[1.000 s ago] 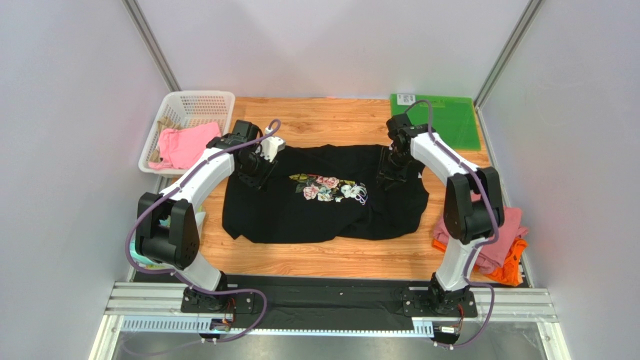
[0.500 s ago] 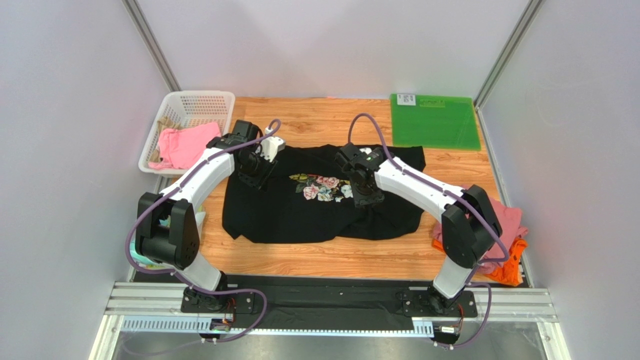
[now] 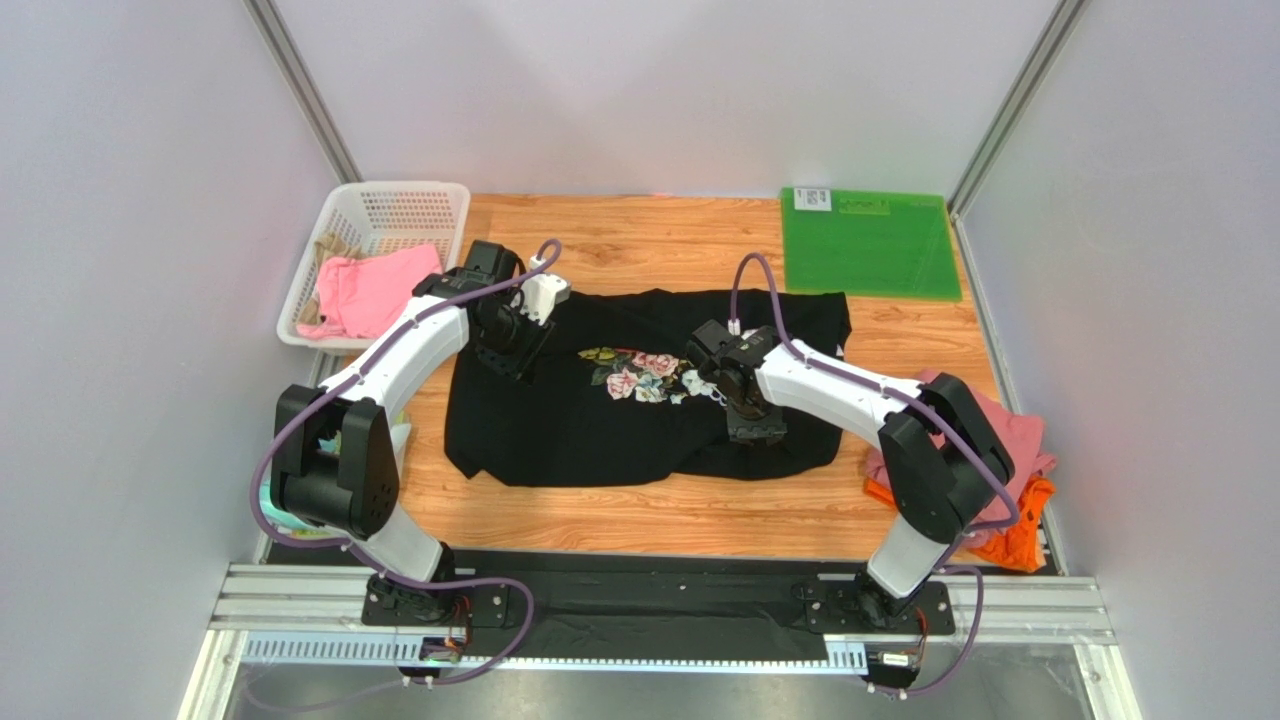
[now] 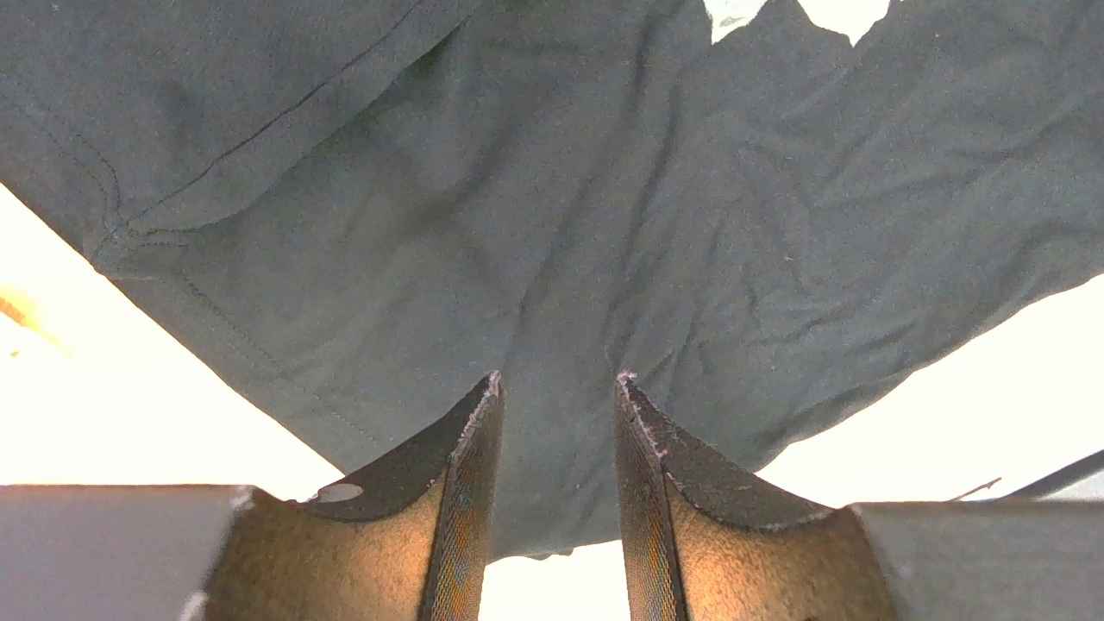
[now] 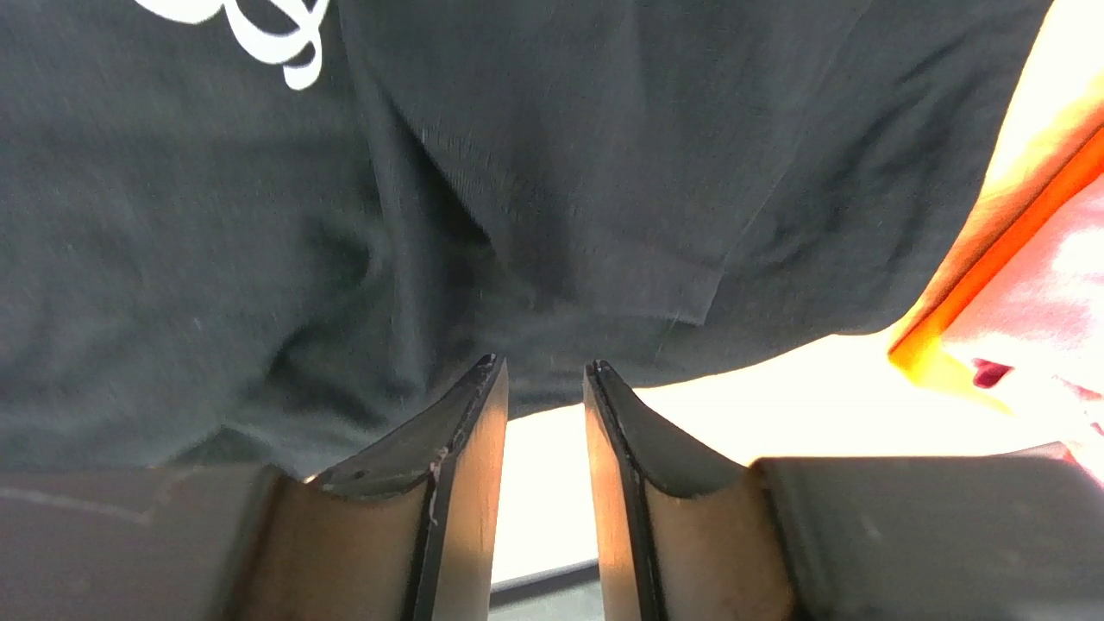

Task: Fold and stack the t-shirts
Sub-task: Fold the flattened tshirt in 1/3 of the way

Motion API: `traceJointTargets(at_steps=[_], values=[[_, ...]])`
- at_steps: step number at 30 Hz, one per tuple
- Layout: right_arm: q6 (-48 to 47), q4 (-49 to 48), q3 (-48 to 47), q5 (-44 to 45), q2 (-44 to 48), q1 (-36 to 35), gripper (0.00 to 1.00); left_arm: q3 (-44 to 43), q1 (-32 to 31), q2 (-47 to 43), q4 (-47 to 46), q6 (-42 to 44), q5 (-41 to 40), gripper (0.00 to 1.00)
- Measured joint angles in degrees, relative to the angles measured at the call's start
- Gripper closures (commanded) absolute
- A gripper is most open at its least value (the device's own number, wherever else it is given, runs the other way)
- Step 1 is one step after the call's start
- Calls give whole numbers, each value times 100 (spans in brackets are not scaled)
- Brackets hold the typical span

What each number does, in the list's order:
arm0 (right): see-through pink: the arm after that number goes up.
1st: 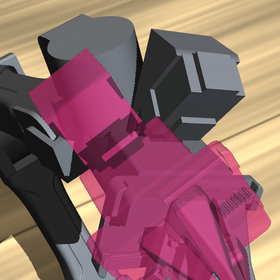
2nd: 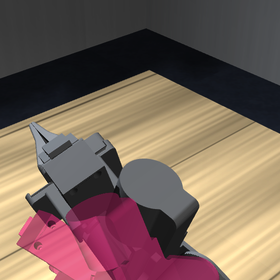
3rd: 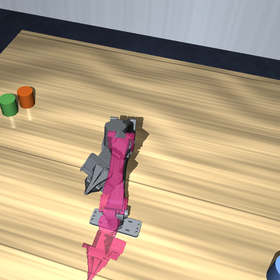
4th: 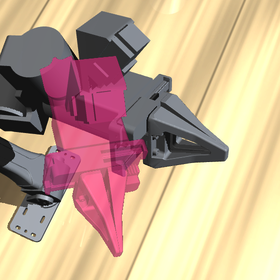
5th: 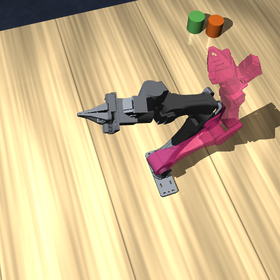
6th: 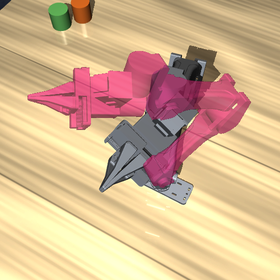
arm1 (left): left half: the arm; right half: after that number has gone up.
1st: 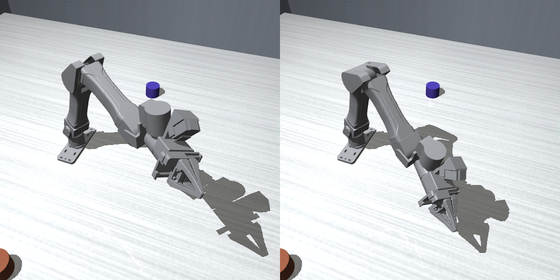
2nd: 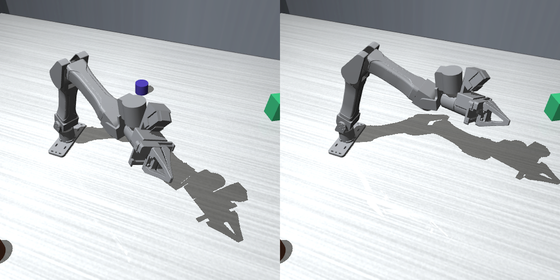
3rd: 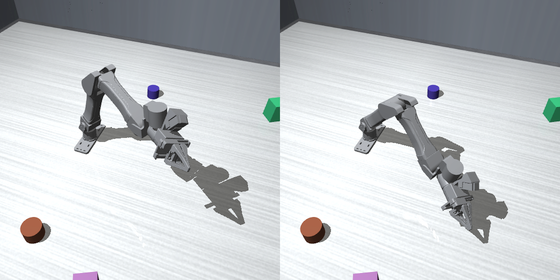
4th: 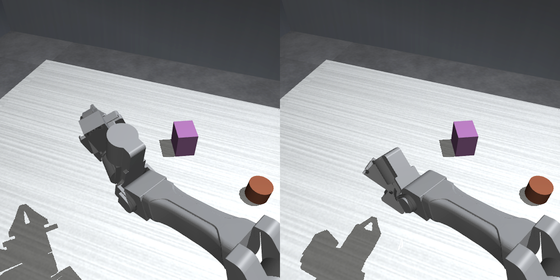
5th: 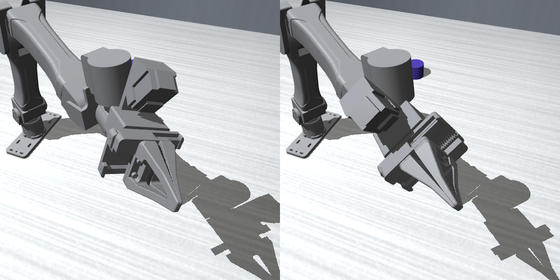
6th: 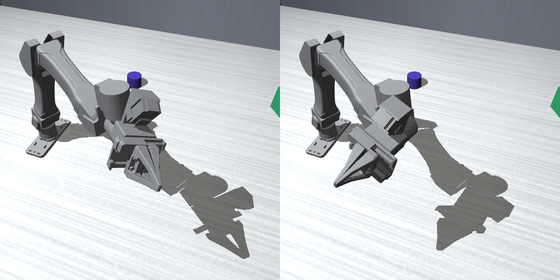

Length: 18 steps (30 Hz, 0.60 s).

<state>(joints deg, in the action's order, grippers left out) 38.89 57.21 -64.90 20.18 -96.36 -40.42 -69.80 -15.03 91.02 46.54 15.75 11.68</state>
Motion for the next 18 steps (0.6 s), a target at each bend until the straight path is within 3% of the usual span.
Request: traceJointTargets(at_steps=[18], values=[[140, -717, -35, 358, -321, 348, 72, 0, 0, 0, 87, 22, -20, 57]])
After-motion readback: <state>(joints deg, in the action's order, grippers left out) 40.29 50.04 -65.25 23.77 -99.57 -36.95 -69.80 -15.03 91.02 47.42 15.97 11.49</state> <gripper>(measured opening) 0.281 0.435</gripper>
